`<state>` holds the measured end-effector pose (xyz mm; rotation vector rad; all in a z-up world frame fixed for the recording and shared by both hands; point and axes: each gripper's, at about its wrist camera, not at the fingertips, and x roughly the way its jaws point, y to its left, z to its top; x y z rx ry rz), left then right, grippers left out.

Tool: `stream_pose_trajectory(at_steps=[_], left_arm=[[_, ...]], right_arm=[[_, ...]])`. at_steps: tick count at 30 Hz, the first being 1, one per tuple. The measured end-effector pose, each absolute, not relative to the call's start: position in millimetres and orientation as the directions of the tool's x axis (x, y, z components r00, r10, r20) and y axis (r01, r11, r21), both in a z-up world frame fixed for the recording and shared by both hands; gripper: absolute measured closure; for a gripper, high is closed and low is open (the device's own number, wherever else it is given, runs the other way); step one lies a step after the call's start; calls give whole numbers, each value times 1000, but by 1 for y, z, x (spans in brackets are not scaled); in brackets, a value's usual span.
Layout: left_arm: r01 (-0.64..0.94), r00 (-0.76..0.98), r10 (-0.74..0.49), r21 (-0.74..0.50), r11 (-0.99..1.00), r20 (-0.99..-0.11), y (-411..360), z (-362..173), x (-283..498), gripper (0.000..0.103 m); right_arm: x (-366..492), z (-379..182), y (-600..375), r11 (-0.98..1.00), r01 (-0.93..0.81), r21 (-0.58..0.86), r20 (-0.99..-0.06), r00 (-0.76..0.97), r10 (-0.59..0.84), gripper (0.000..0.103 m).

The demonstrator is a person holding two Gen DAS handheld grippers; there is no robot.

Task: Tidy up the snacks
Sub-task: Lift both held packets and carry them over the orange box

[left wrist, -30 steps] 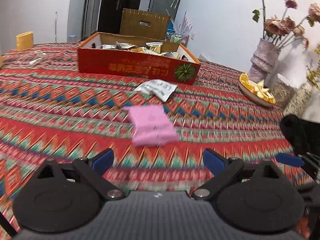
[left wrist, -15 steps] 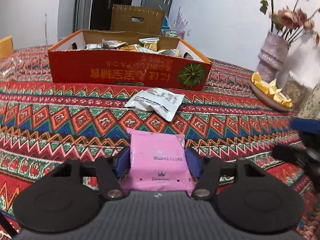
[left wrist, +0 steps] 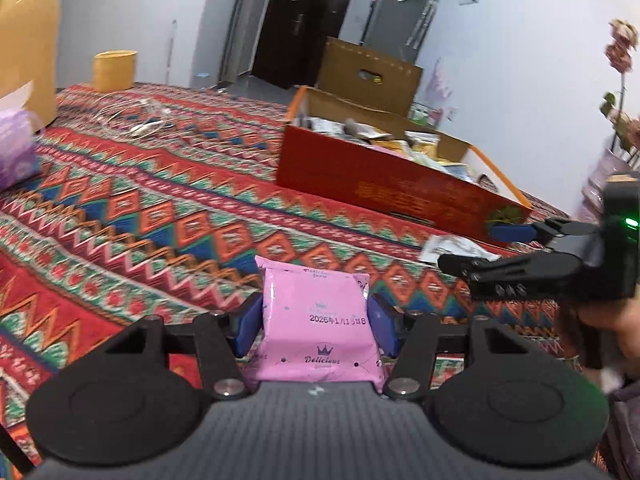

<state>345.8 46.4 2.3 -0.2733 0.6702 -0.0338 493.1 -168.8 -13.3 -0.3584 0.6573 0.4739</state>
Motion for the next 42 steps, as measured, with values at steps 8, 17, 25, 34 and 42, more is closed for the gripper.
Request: stream_pose_trajectory(at_steps=[8, 17, 25, 34, 42], left_arm=[[-41, 791, -140, -280, 959, -595, 53, 8, 333, 45], [100, 758, -257, -283, 954, -600, 4, 13, 276, 45], [222, 706, -344, -267, 938, -619, -40, 13, 218, 45], [268, 737, -352, -229, 936, -577, -60, 32, 171, 45], [242, 755, -325, -218, 945, -569, -54, 37, 154, 45]], right_arm=[[487, -20, -192, 889, -456, 35, -672, 647, 359, 53], [344, -13, -220, 916, -398, 57, -654, 678, 336, 55], [217, -2, -262, 950, -288, 118, -644, 706, 294, 55], [163, 20, -282, 956, -273, 111, -579, 763, 286, 55], [153, 27, -275, 944, -306, 124, -551, 770, 322, 55]])
